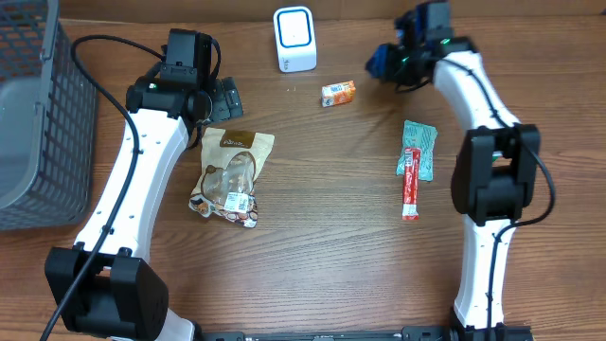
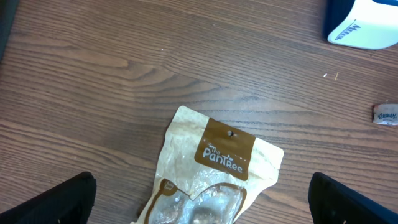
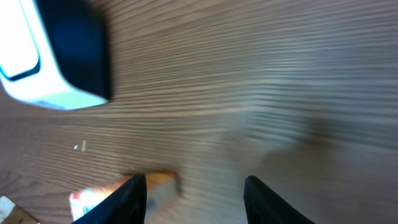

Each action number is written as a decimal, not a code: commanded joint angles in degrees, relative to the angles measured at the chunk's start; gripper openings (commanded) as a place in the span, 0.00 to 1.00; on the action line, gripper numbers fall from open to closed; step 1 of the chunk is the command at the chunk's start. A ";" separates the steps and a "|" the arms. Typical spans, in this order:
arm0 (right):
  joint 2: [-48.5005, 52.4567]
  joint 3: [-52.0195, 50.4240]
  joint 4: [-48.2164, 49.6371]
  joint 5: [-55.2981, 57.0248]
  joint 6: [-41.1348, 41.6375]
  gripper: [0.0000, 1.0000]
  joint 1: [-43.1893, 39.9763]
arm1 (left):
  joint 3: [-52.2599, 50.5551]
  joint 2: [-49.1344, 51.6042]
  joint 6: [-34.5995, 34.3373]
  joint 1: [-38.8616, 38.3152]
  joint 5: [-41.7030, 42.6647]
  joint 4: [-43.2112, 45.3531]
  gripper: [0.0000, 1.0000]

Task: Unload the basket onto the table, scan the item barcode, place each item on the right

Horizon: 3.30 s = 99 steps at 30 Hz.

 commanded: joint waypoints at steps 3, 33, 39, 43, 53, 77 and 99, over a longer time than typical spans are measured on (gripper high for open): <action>0.15 -4.33 0.31 -0.70 -0.57 0.49 4.24 | 0.76 -0.04 -0.37 0.11 -0.37 0.04 1.00; -5.62 -4.22 -12.87 10.73 -7.74 0.70 8.85 | 0.76 -0.07 -0.37 0.11 -0.37 0.04 1.00; -1.53 -4.22 -10.32 20.33 -8.07 0.80 13.05 | 0.76 -0.07 -0.37 0.11 -0.37 0.04 1.00; 0.61 -4.22 -8.81 24.90 -8.13 0.85 15.13 | 0.76 -0.07 -0.37 0.11 -0.37 0.02 1.00; 0.31 -3.76 -9.18 26.14 -7.43 0.63 15.78 | 0.76 -0.07 -0.37 0.11 -0.37 0.04 1.00; -12.76 -1.44 -16.02 22.40 22.10 0.43 14.88 | 0.76 -0.07 -0.37 0.11 -0.37 0.04 1.00; -12.85 -1.40 -26.43 15.37 4.46 0.66 8.07 | 0.76 -0.07 -0.37 0.15 -0.37 0.04 1.00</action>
